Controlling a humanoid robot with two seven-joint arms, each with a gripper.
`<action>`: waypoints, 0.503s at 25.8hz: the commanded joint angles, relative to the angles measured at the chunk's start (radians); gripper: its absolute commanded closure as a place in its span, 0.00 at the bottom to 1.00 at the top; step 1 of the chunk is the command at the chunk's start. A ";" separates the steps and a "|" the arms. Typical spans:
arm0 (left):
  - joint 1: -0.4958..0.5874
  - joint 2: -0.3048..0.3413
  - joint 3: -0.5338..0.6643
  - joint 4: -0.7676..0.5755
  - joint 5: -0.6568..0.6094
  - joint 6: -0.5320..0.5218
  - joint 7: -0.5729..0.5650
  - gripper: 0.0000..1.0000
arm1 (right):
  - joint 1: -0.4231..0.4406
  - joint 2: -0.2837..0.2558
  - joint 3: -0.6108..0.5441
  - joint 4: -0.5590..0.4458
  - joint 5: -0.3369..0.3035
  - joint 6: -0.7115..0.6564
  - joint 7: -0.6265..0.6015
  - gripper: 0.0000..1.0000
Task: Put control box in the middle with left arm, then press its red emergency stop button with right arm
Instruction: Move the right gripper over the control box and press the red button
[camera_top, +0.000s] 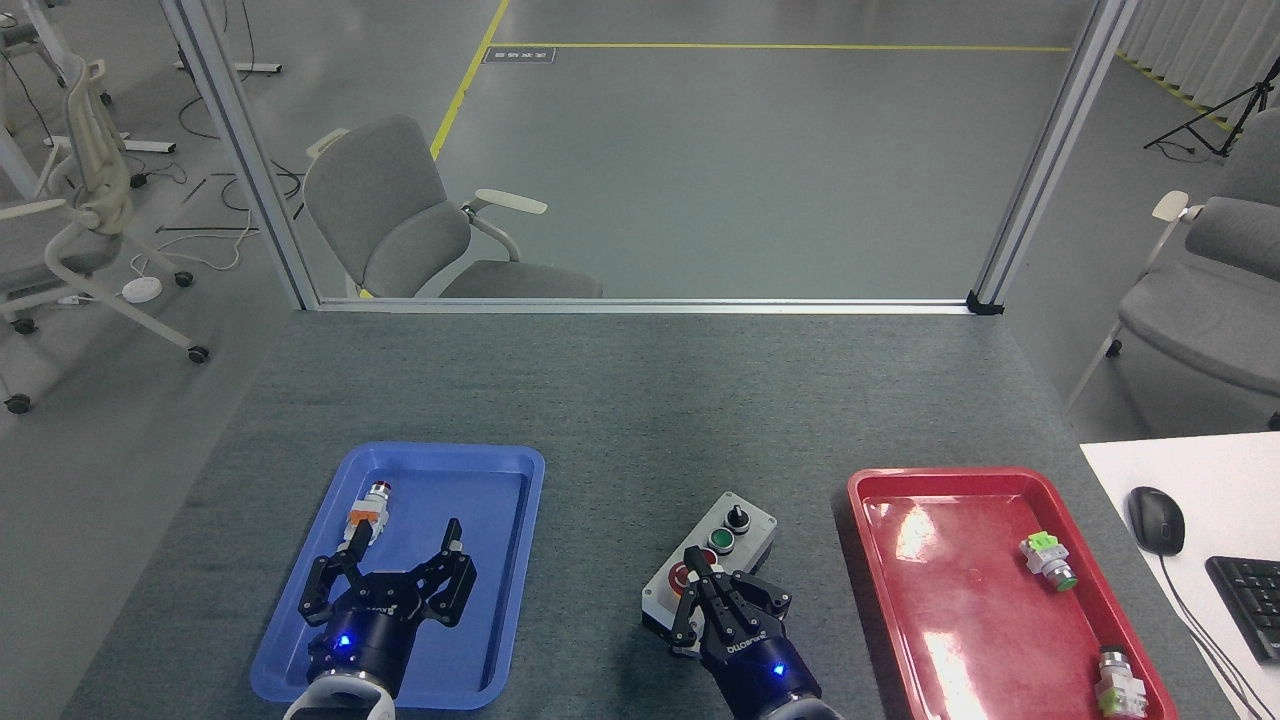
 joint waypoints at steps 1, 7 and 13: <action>0.000 0.000 0.006 0.003 0.003 0.002 0.009 0.01 | -0.003 0.005 0.003 0.021 0.007 0.010 0.003 1.00; 0.000 0.001 0.008 0.003 0.003 0.005 0.009 0.01 | -0.029 0.009 0.026 0.110 0.010 0.035 0.004 1.00; -0.002 0.001 0.010 0.001 0.003 0.005 0.009 0.01 | -0.032 0.009 0.032 0.132 0.009 0.035 0.004 1.00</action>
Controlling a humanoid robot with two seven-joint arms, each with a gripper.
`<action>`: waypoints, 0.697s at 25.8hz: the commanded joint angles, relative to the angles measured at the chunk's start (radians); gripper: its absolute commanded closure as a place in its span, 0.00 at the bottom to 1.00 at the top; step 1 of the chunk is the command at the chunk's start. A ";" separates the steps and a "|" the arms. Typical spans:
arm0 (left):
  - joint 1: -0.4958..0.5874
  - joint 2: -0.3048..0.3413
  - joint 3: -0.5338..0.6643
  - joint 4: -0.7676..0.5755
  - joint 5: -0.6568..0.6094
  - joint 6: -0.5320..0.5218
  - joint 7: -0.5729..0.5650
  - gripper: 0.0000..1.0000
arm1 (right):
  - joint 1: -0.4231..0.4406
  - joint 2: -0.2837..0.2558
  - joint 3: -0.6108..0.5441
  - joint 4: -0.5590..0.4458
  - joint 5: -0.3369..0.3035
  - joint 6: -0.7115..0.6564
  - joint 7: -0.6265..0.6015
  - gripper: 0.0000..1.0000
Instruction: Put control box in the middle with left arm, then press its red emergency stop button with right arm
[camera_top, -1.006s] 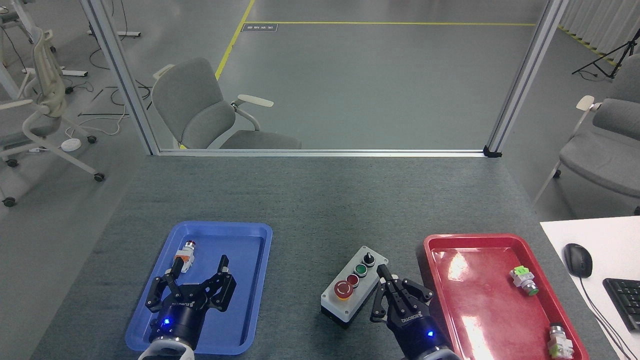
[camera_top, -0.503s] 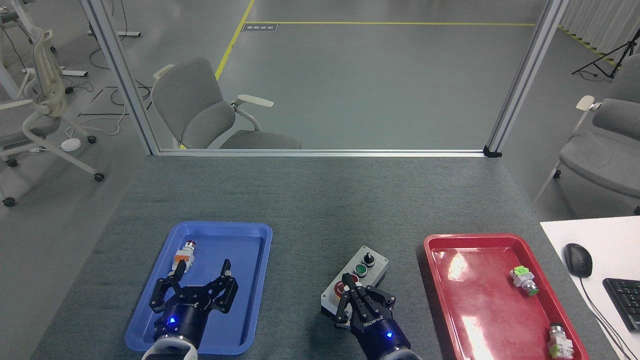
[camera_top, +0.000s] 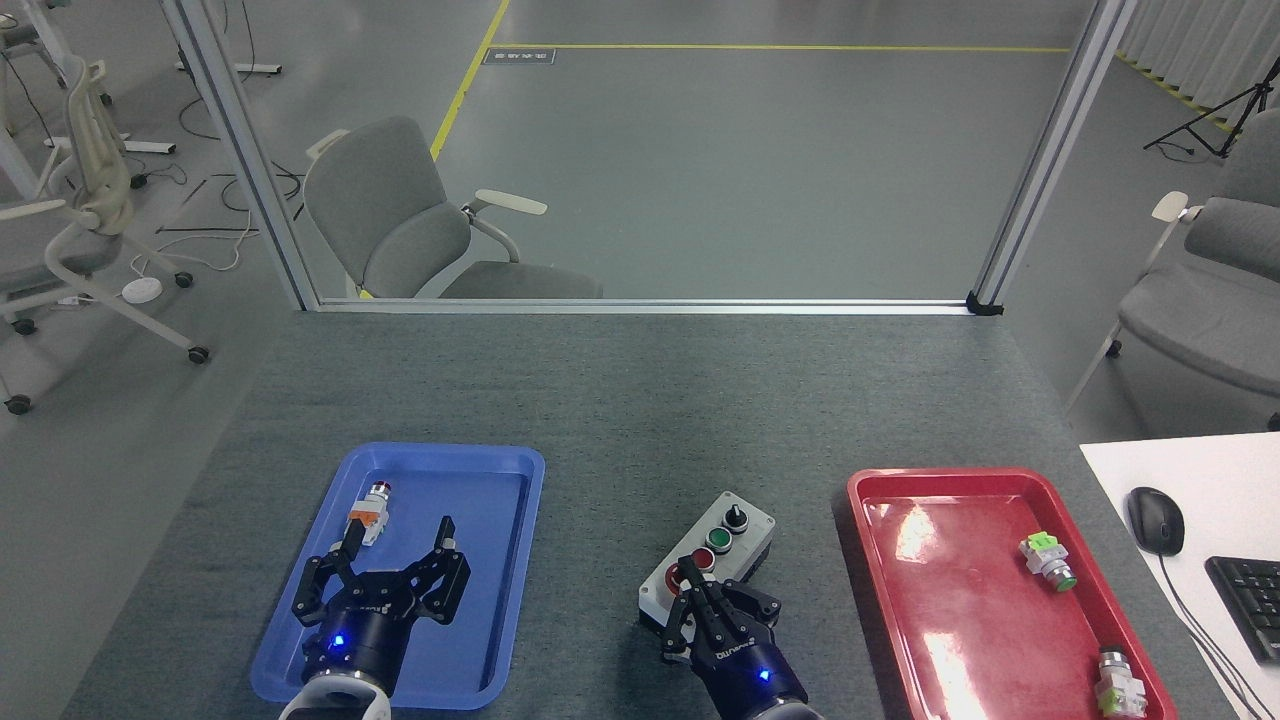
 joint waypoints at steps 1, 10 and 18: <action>-0.001 0.001 0.000 -0.001 0.000 0.000 0.000 0.01 | -0.001 -0.001 0.003 0.008 -0.002 -0.002 0.042 1.00; -0.001 0.000 0.000 -0.002 0.000 0.000 0.000 0.01 | 0.004 -0.011 -0.034 -0.149 -0.047 -0.008 0.010 0.82; -0.010 0.003 0.002 -0.001 0.001 0.000 0.000 0.01 | 0.071 -0.050 -0.216 -0.210 -0.059 -0.011 0.007 0.03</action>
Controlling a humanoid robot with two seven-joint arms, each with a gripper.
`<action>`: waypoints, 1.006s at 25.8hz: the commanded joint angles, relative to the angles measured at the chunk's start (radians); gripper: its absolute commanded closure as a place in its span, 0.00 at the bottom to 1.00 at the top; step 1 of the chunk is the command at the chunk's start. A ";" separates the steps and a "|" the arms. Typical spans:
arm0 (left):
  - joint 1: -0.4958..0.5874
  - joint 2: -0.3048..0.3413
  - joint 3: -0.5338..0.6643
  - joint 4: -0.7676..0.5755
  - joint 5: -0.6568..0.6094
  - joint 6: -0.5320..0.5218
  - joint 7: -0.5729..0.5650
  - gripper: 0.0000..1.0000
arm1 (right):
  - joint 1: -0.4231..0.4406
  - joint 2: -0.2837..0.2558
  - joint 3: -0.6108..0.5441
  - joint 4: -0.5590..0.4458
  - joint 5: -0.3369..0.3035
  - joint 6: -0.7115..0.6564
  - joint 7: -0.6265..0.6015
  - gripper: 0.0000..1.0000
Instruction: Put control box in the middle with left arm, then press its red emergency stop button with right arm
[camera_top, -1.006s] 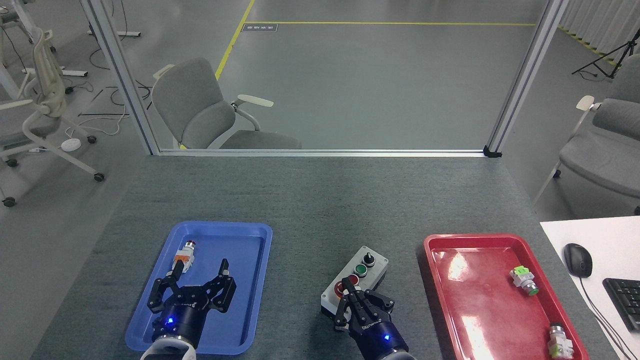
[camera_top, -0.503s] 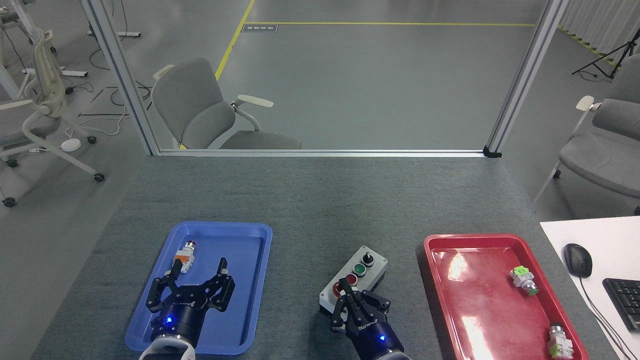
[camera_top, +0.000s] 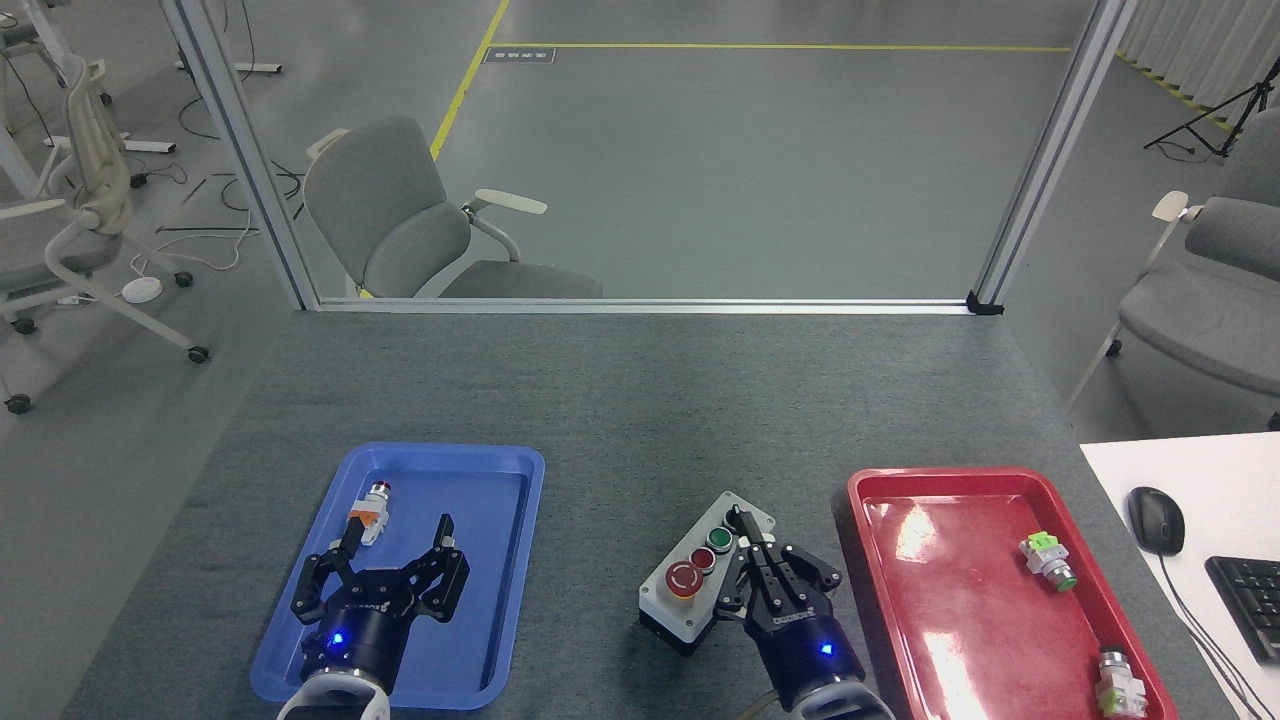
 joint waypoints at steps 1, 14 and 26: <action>-0.010 0.002 0.001 0.002 0.001 0.000 0.000 0.01 | 0.030 -0.032 -0.093 -0.014 -0.002 0.000 0.001 0.03; -0.051 -0.004 0.012 0.043 0.001 0.004 0.000 0.01 | 0.095 -0.104 -0.257 -0.078 -0.014 0.021 0.003 0.02; -0.045 -0.033 0.027 0.032 0.002 0.007 0.006 0.01 | 0.101 -0.141 -0.263 -0.110 -0.019 0.020 0.003 0.02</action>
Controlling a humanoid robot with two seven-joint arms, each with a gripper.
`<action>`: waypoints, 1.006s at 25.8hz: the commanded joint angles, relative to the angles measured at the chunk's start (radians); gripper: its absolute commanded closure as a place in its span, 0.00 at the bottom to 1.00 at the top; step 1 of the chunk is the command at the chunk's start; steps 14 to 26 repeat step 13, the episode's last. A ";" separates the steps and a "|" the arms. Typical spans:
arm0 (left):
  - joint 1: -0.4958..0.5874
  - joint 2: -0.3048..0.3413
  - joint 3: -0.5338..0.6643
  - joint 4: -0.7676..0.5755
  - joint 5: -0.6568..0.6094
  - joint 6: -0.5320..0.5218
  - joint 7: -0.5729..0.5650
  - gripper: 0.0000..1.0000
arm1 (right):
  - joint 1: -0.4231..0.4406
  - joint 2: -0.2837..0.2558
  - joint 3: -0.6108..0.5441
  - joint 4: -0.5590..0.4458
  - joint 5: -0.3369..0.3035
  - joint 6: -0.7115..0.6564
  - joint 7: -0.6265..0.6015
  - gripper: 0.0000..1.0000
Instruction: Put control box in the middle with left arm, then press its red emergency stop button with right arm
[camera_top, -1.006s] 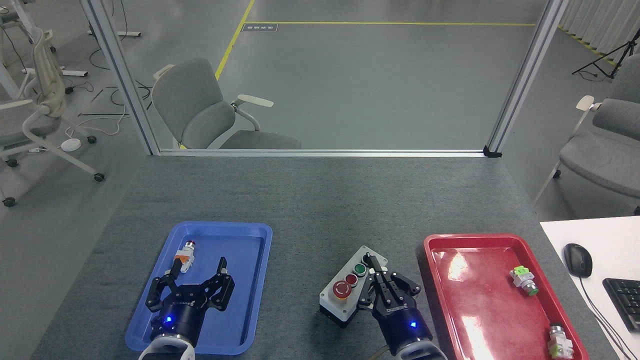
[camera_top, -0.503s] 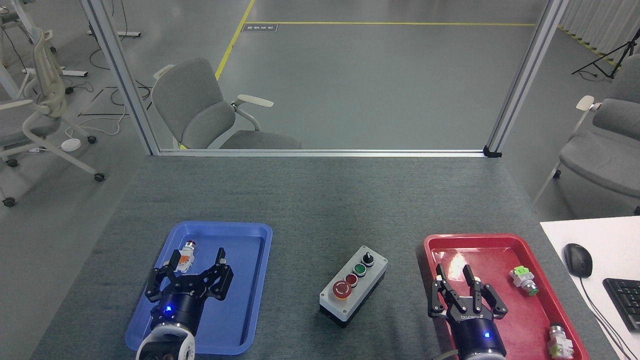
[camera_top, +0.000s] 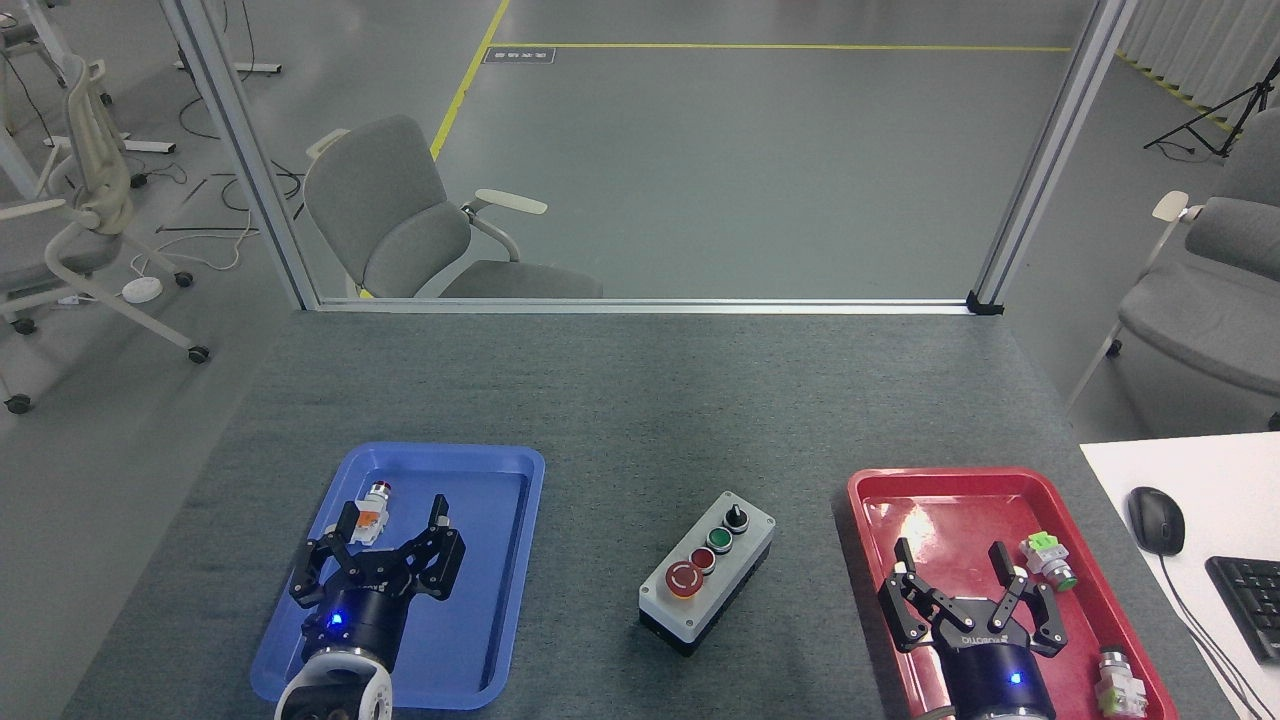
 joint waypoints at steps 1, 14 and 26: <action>0.000 -0.015 0.001 -0.005 0.000 0.000 0.001 0.01 | 0.000 -0.009 -0.005 -0.008 0.000 0.001 -0.004 0.02; -0.007 -0.019 0.002 -0.045 0.000 0.000 -0.008 0.01 | -0.012 -0.019 -0.020 0.009 -0.006 0.001 -0.004 0.02; -0.007 -0.019 0.002 -0.045 0.000 0.000 -0.008 0.01 | -0.012 -0.019 -0.020 0.009 -0.006 0.001 -0.004 0.02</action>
